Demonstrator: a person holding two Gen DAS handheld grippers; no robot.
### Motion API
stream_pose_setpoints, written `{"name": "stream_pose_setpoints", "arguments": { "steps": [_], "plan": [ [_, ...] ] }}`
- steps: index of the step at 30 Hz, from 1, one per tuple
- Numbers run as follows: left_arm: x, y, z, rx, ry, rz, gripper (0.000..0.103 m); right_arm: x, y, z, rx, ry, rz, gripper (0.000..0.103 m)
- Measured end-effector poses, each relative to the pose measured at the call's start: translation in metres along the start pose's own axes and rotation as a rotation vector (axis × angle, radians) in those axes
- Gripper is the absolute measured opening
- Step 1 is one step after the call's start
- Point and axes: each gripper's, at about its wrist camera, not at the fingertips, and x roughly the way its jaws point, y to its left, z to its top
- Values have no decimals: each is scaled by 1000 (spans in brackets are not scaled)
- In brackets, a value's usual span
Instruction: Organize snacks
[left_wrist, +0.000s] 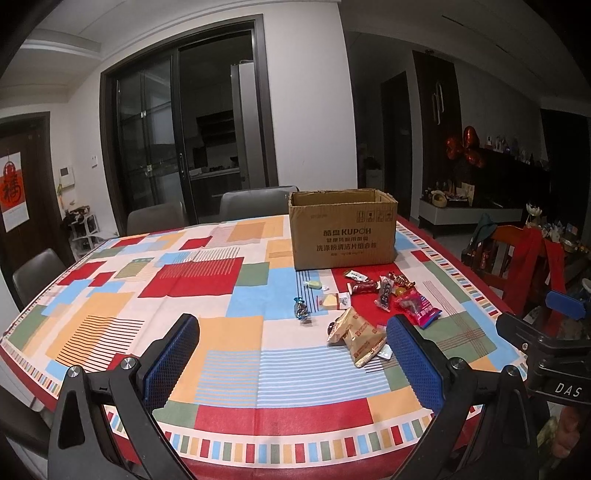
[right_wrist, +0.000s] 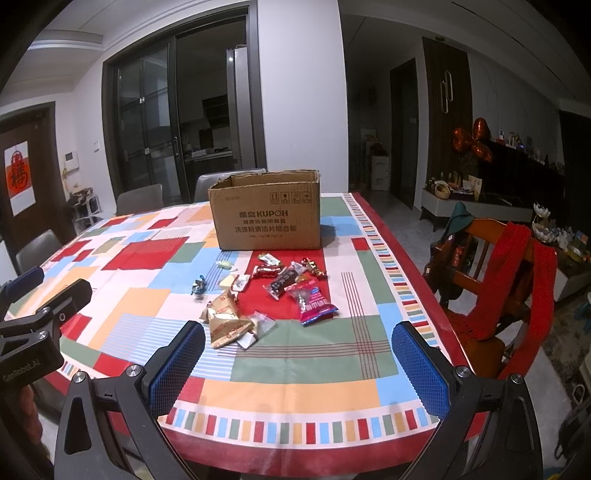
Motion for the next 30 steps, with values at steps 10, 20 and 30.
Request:
{"name": "stream_pose_setpoints", "arguments": {
  "steps": [10,20,30],
  "plan": [
    [-1,0,1,-2,-3,-3,103,0,-1,-1,2,-1,1,102],
    [-2,0,1,-4,-6,-6,103,-2,1,0,3,-2,3,102],
    [-3,-1,1,-3,-6,-7,103,-1,1,0,4,-3,3,102]
  ]
}}
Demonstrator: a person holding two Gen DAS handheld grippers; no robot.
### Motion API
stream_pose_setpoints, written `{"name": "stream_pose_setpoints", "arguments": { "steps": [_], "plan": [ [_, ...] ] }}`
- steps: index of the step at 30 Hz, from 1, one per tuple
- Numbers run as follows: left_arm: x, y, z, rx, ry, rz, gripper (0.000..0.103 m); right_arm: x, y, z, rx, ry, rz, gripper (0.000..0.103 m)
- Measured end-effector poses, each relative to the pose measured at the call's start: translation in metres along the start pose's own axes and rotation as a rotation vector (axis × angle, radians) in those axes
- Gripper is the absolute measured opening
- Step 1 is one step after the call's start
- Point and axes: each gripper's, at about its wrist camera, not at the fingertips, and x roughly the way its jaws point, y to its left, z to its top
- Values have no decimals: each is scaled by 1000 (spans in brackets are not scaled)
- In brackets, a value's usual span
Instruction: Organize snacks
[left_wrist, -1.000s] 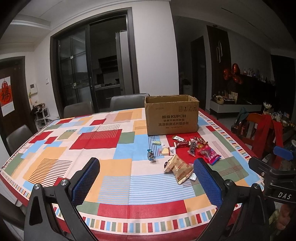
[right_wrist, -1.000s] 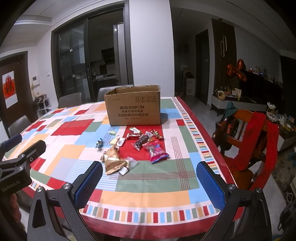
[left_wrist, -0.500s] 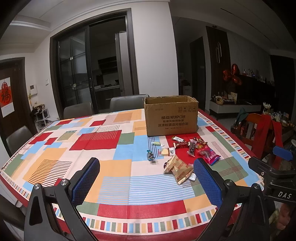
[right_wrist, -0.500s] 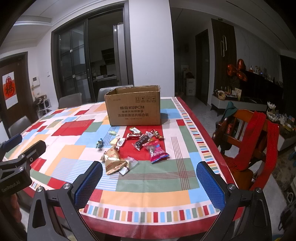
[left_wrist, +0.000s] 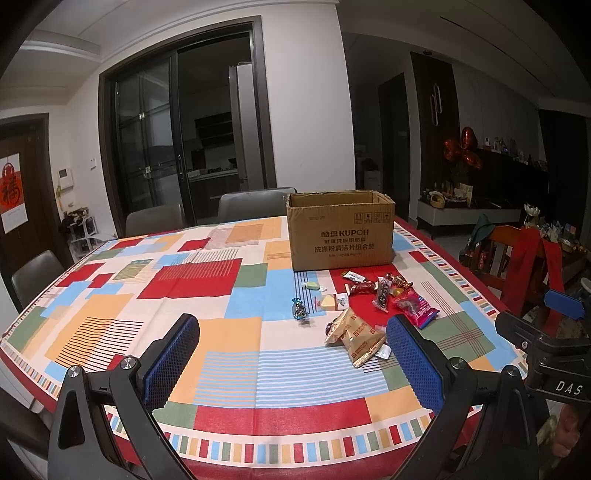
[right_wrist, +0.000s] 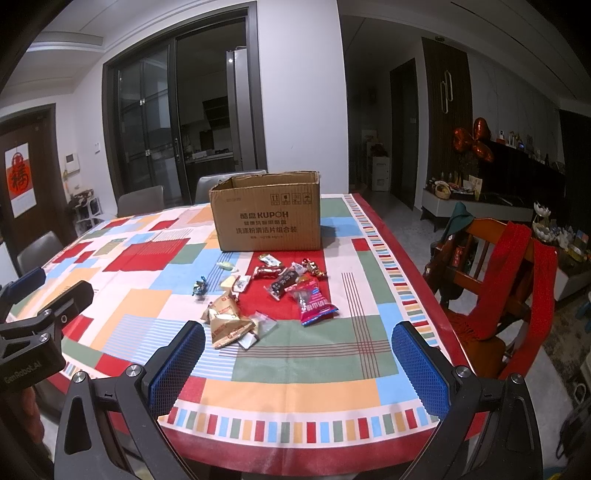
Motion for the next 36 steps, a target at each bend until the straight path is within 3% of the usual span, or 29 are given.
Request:
{"name": "stream_pose_setpoints", "arguments": {
  "steps": [22,36],
  "plan": [
    [13,-4,0,7,36,-21,103,5,1,3,-6,7,1,102],
    [63,-34,5,20,107,-75,102,62,-19,10,-24,59,41,102]
  ]
}}
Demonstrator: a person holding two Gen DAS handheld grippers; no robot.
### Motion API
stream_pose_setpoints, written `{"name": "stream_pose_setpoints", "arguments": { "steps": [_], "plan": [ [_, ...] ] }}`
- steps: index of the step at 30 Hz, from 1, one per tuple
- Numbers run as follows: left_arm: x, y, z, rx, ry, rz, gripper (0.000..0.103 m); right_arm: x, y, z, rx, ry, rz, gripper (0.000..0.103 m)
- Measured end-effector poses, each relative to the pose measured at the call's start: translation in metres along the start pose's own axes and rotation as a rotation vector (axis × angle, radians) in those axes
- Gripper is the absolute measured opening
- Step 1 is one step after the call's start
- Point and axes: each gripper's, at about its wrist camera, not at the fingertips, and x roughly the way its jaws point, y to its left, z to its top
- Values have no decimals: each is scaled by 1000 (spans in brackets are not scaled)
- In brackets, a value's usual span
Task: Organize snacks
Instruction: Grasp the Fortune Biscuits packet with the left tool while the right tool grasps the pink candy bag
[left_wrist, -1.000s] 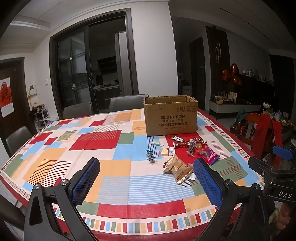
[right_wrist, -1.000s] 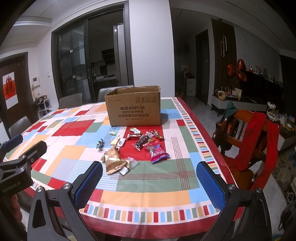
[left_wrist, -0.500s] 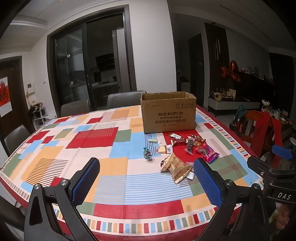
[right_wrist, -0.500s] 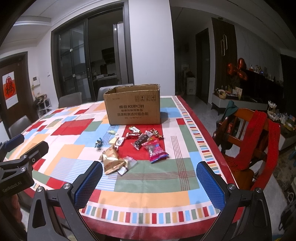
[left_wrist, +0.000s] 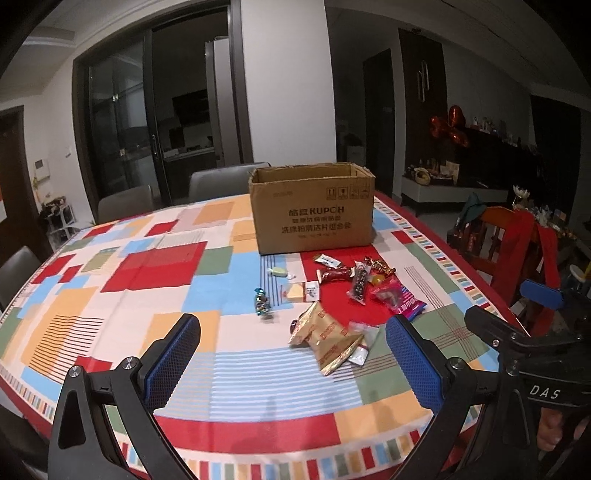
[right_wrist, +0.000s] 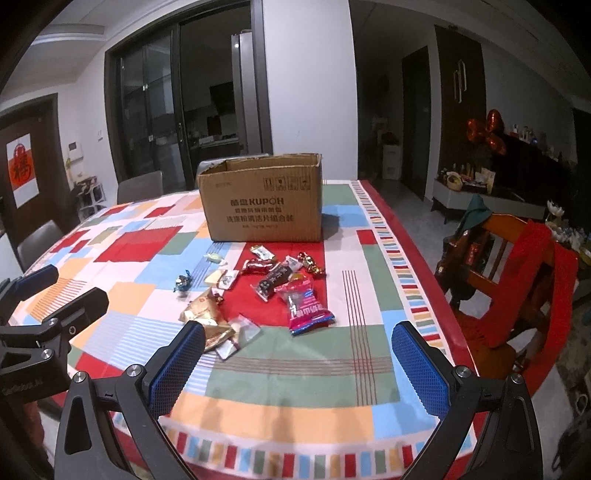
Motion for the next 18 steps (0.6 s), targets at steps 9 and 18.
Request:
{"name": "stream_pose_setpoints", "arguments": {
  "steps": [9,18],
  "plan": [
    [44,-9,9,-48,58,24,92,45,-6,12,-70,32,18,100],
    [83,-13,5,-97,159,48,81,88,-8,19,-98,62,79,93]
  ]
}}
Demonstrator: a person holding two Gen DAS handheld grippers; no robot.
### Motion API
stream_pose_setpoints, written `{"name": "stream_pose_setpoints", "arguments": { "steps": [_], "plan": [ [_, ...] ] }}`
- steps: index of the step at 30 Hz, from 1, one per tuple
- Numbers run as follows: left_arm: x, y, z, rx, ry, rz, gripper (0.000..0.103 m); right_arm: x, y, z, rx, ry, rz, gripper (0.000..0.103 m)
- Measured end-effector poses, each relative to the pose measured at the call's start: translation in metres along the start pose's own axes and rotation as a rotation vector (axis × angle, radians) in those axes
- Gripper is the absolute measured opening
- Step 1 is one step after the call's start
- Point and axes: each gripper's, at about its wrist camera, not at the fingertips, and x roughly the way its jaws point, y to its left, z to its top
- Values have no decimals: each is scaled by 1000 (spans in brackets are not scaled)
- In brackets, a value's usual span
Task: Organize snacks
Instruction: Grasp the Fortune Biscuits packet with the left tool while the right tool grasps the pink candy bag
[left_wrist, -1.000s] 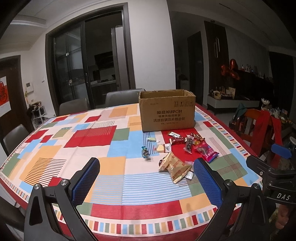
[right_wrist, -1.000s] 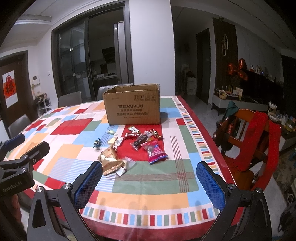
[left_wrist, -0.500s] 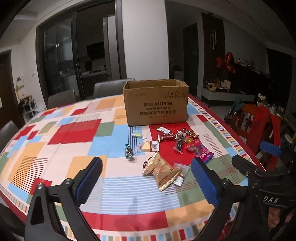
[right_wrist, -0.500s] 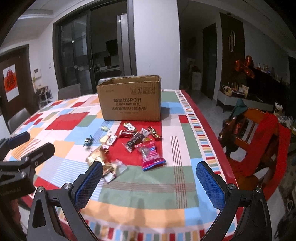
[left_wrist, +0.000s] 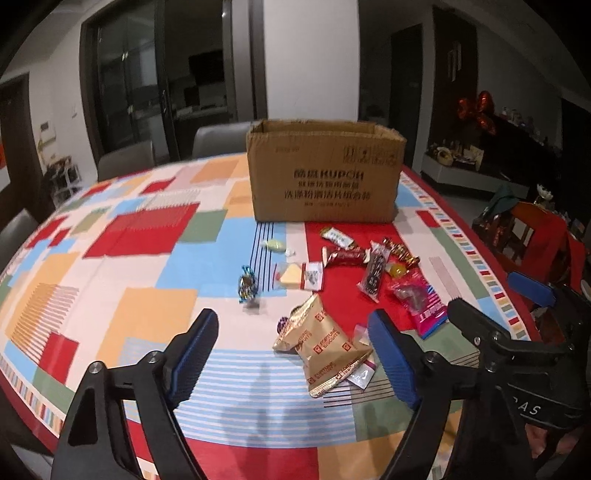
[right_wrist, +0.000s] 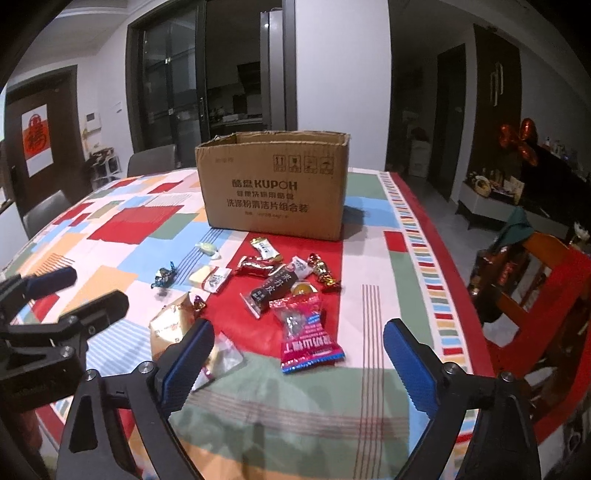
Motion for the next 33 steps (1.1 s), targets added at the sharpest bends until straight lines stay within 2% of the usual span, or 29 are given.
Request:
{"name": "stream_pose_setpoints", "arguments": {
  "steps": [10,18,26,28,32,33],
  "plan": [
    [41,-2,-8,-71,129,-6,70,46,-8,-2,12,76,45,79],
    [63,-3,-12,-123,223,-23,63,73,-11,-9,19,141,73,73],
    [80,-4,-9,-162,266,-64,63,87,-12,-9,29,172,94,66],
    [84,-4,-9,-169,276,-67,63,90,-12,-9,30,181,95,62],
    [92,-1,-9,-187,302,-90,54,95,-10,-9,23,201,95,53],
    [92,0,-9,-189,304,-95,53,96,-9,-9,17,204,92,48]
  ]
}}
